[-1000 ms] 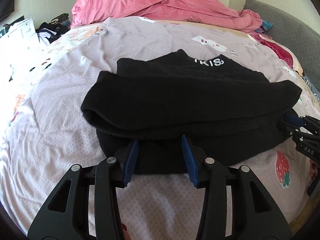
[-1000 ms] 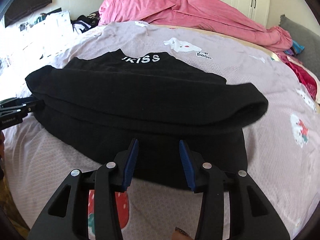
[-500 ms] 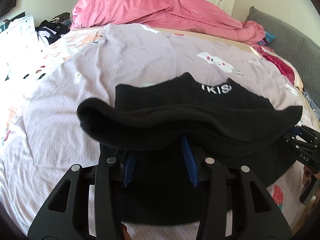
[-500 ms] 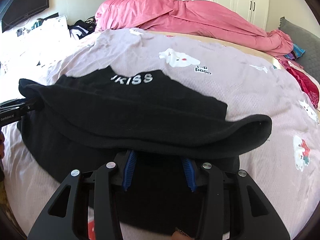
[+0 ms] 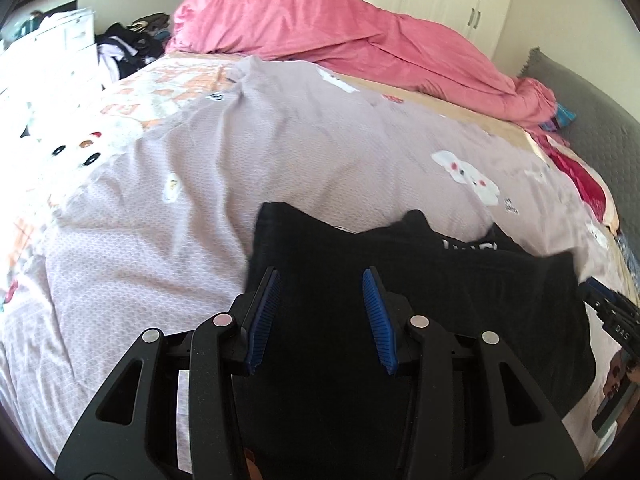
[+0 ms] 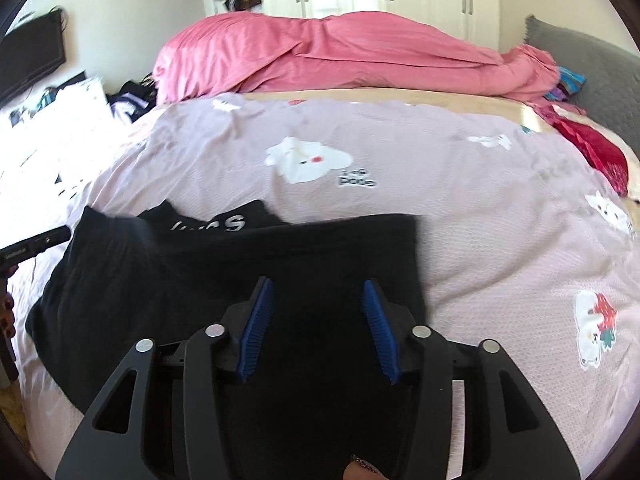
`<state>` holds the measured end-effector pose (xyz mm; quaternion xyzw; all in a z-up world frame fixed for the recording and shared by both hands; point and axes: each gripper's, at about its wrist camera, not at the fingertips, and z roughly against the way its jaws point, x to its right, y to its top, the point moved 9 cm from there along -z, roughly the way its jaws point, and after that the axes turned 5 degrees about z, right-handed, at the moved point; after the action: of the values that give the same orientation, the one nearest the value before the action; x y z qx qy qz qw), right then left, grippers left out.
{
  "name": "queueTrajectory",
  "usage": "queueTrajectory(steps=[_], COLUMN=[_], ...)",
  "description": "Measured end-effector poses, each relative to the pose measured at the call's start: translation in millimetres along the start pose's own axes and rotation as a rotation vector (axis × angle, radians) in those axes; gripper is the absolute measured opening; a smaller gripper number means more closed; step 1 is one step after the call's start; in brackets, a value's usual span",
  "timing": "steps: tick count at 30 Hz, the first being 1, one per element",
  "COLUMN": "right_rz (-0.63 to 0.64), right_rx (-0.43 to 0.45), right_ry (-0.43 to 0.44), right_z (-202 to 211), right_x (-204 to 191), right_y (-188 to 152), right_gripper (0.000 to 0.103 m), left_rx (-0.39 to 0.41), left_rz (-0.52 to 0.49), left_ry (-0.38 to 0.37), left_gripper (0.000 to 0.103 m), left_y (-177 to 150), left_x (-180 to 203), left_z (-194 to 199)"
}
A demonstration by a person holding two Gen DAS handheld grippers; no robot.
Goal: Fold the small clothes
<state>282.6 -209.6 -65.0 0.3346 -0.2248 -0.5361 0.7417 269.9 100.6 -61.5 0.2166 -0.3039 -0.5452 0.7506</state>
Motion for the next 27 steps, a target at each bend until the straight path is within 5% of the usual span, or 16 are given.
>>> queueTrajectory(steps=[6, 15, 16, 17, 18, 20, 27], right_rz=[-0.075, -0.123, -0.132, -0.139, -0.144, -0.151, -0.222], right_rx=[-0.028, -0.112, -0.108, -0.103, -0.097, -0.070, 0.038], right_ry=[-0.041, -0.001, 0.017, 0.056, 0.071, 0.059, 0.037], right_z=[-2.2, -33.7, -35.2, -35.8, -35.4, -29.4, -11.6], right_x=[34.5, 40.8, 39.2, 35.2, 34.5, 34.8, 50.8], right_y=[-7.9, -29.0, -29.8, -29.2, -28.2, -23.9, -6.2], right_gripper=[0.060, 0.059, 0.054, 0.032, 0.022, 0.010, 0.008], left_rx=[-0.030, -0.053, -0.051, -0.048, -0.045, -0.028, 0.055], left_rz=[0.066, 0.110, 0.101, 0.092, 0.084, 0.081, 0.119], left_ry=[0.022, -0.017, -0.018, -0.009, -0.002, -0.009, -0.054], left_gripper=[0.035, 0.034, 0.027, 0.019, 0.014, 0.005, 0.004], left_y=[-6.5, -9.7, -10.3, -11.2, -11.8, -11.4, 5.8], left_x=[-24.4, -27.5, -25.7, -25.1, -25.1, -25.3, -28.7], left_z=[-8.9, -23.7, -25.1, -26.2, -26.8, -23.7, -6.1])
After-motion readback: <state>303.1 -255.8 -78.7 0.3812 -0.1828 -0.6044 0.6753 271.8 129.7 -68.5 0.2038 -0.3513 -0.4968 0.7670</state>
